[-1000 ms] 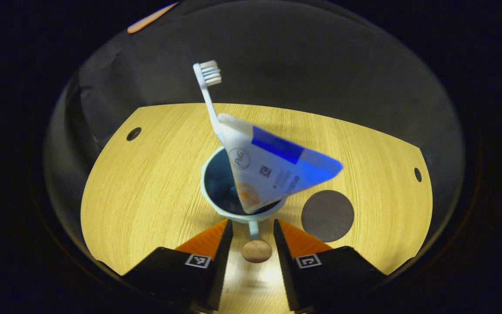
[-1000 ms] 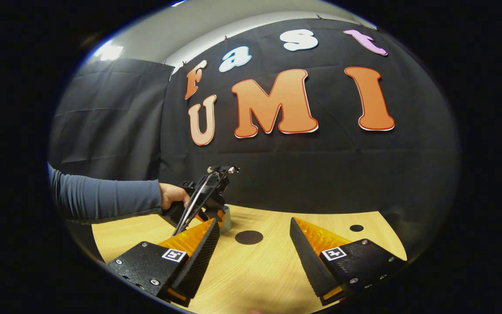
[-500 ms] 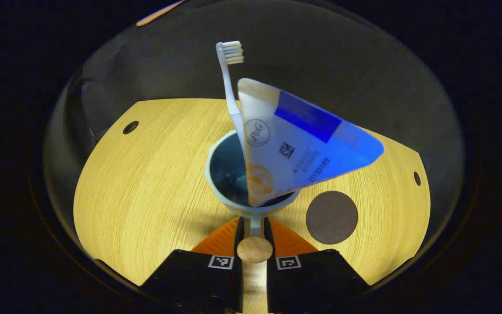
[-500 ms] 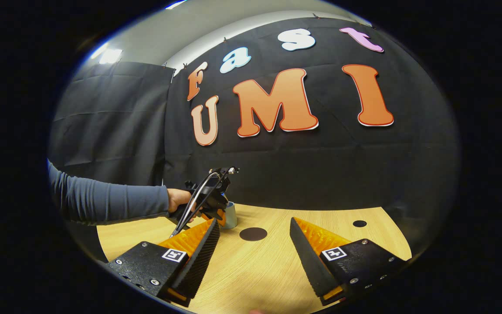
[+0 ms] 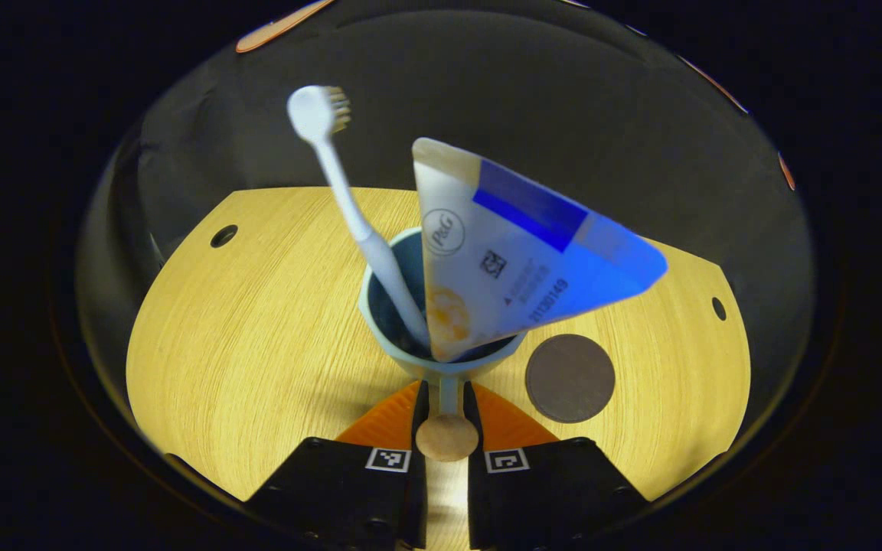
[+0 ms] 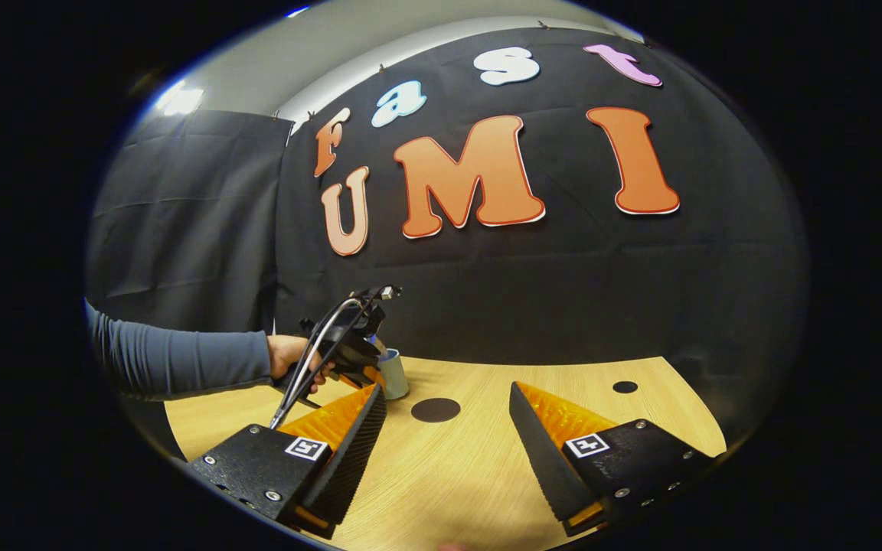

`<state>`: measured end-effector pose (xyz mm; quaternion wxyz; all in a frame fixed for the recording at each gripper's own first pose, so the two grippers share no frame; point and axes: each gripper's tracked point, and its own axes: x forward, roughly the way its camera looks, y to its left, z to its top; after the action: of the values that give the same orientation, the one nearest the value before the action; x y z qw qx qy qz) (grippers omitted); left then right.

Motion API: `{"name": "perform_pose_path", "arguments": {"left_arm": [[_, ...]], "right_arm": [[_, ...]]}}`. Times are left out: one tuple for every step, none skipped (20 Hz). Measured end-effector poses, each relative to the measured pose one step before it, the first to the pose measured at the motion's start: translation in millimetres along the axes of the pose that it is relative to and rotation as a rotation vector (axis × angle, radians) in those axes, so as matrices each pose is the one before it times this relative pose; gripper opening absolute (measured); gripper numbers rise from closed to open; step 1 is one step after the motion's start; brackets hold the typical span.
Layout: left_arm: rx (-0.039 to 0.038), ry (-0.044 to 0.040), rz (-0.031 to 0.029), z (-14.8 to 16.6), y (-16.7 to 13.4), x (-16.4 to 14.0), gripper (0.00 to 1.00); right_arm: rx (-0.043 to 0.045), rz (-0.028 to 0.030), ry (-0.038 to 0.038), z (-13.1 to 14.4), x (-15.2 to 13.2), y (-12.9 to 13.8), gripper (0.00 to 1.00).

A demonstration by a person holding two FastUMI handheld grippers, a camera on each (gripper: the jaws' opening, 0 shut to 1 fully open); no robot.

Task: Put the toothbrush and toothpaste on the desktop into the cup, then pick up the cup and place it on the coaster on the desktop.

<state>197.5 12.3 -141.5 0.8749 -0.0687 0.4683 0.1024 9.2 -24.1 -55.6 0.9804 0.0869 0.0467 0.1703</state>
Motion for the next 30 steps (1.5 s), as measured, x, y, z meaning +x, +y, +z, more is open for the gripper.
{"name": "perform_pose_path", "arguments": {"left_arm": [[0.01199,-0.00839,-0.00454,1.24,-0.51,-3.94,0.21],[0.01776,-0.00791,-0.00518,-4.07,-3.78,-0.09,0.21],[0.01355,-0.00700,-0.00885,-0.24,-4.02,0.06,0.21],[0.01147,-0.00522,-0.01039,1.54,-3.63,0.14,0.20],[0.01334,-0.00429,-0.01221,1.50,-4.59,0.52,0.21],[0.01723,0.00261,-0.00717,0.52,-1.91,0.93,0.21],[0.01377,0.00430,-0.00734,-0.86,-3.78,2.88,0.21],[0.01640,0.00479,-0.01624,-0.33,-4.01,7.59,0.20],[0.00958,0.00246,-0.01591,0.44,-1.75,9.06,0.21],[0.00579,0.00285,-0.01071,-3.54,-0.13,5.09,0.21],[0.00497,0.00099,-0.01246,-1.13,-0.65,5.03,0.21],[0.00752,0.00465,-0.00810,-4.55,0.62,1.53,0.21],[0.00780,0.00478,-0.00447,-2.23,1.25,3.10,0.21],[0.00520,0.00878,0.00017,-1.31,-0.91,1.90,0.20],[-0.00310,0.00559,-0.00367,-1.75,-3.30,2.33,0.20],[-0.00311,0.00707,-0.00959,0.53,-1.10,-2.59,0.21],[-0.00697,0.00841,-0.00884,-1.47,-0.96,-0.77,0.21],[-0.00669,0.01733,-0.01115,-1.52,1.20,3.57,0.21],[0.00323,0.00365,0.00572,2.81,1.80,-2.00,0.21],[0.01127,-0.00305,0.00740,0.32,2.75,-0.36,0.21],[-0.00279,0.01286,0.01100,-1.58,-1.39,-1.18,0.21],[-0.00272,-0.00125,0.00099,-0.91,-2.37,1.82,0.24],[-0.00788,-0.01462,-0.00380,3.04,0.41,-0.08,0.25],[-0.00042,-0.01681,-0.00441,5.42,-0.19,-1.67,0.33],[-0.00070,-0.01985,-0.00062,6.24,0.85,-1.45,0.37],[0.00140,-0.01929,-0.00440,-0.29,0.09,-6.99,0.60],[-0.00004,-0.02065,-0.00287,-0.10,5.54,-2.39,0.67],[0.00069,-0.02562,-0.01380,2.11,4.68,-7.97,0.76],[0.00624,-0.02231,-0.01214,-0.06,5.58,-6.06,0.81],[0.00860,-0.02994,-0.00187,-0.55,7.05,-8.58,0.89]], "right_arm": [[0.00299,-0.00283,0.00059,-0.40,-1.55,-0.48,0.97],[0.00537,-0.00335,-0.00012,0.05,-1.27,-1.01,0.97],[0.00541,-0.00195,0.00023,-1.23,-0.59,-0.90,0.97],[0.00434,-0.00814,0.00001,-0.89,-1.12,-1.72,0.97],[0.00331,-0.00629,-0.00119,0.44,-0.91,-2.17,0.97],[0.00036,-0.00399,-0.00028,0.02,-1.16,-0.87,0.97],[0.00135,-0.00640,0.00037,-1.74,-2.42,-1.86,0.97],[0.00348,-0.00940,0.00457,-1.50,-1.39,-2.99,0.97],[0.00299,-0.01014,0.00709,-1.66,-0.12,-2.30,0.97],[-0.00133,-0.00878,0.00309,-0.13,-2.19,-1.37,0.97],[-0.00609,-0.01302,0.00126,-0.01,-2.77,-3.70,0.97],[-0.00736,-0.01175,-0.00149,0.16,-0.99,-3.11,0.97],[-0.00409,-0.01361,0.00368,-1.39,-4.66,-5.60,0.97],[0.00116,-0.00703,-0.00004,-0.43,-4.66,-3.81,0.97],[0.00499,-0.00519,0.00045,0.10,-2.28,-1.41,0.97],[0.00359,-0.00420,0.00184,-0.42,-0.82,-1.64,0.97],[0.00058,-0.00606,0.00152,0.55,0.45,-0.79,0.97],[0.00067,-0.01171,0.00059,-0.51,-1.20,-4.22,0.97],[0.00349,-0.00650,0.00120,0.05,1.09,-0.99,0.97],[0.00860,-0.00668,0.00341,-0.60,0.59,-1.95,0.97],[0.01023,-0.00124,0.00515,-0.93,0.45,0.52,0.97],[0.00729,-0.00027,0.00492,-4.41,-2.00,0.01,0.97],[0.00220,-0.00069,0.00346,-0.92,0.61,1.31,0.97],[-0.00064,-0.00266,0.00166,-0.11,2.46,1.95,0.97],[0.00043,-0.00365,0.00011,-0.59,-0.84,-0.48,0.97],[0.00290,-0.00332,-0.00211,0.78,0.24,-0.09,0.97],[0.00360,-0.00687,-0.00414,2.14,1.65,2.02,0.97],[0.00046,-0.00441,-0.00690,4.15,3.97,4.16,0.97],[-0.00563,-0.00839,-0.01015,2.81,0.62,2.21,0.97],[-0.01121,-0.01141,-0.01518,3.17,0.81,1.65,0.97]]}}
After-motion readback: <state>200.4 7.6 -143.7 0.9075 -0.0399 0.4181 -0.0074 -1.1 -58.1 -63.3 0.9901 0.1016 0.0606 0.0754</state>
